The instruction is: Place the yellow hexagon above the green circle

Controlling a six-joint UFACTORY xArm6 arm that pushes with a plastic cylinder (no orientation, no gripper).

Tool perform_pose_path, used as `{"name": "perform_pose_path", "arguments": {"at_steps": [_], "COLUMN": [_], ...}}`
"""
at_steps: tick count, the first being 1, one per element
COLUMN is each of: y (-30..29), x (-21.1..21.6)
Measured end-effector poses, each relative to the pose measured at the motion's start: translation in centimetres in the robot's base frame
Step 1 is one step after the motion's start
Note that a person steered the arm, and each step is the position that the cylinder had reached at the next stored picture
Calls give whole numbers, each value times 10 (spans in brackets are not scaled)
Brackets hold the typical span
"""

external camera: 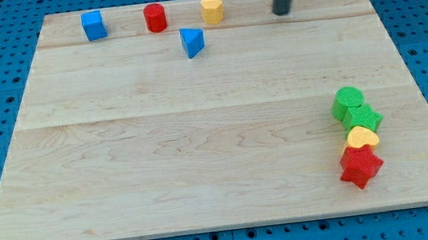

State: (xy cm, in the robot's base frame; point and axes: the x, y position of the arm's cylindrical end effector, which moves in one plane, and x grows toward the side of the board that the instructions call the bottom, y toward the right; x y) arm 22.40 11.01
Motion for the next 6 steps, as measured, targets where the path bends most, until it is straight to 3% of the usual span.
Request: {"name": "perform_pose_path", "arguments": {"at_steps": [1, 3, 6], "y": [-37, -116, -41], "x": [-32, -30, 49]}}
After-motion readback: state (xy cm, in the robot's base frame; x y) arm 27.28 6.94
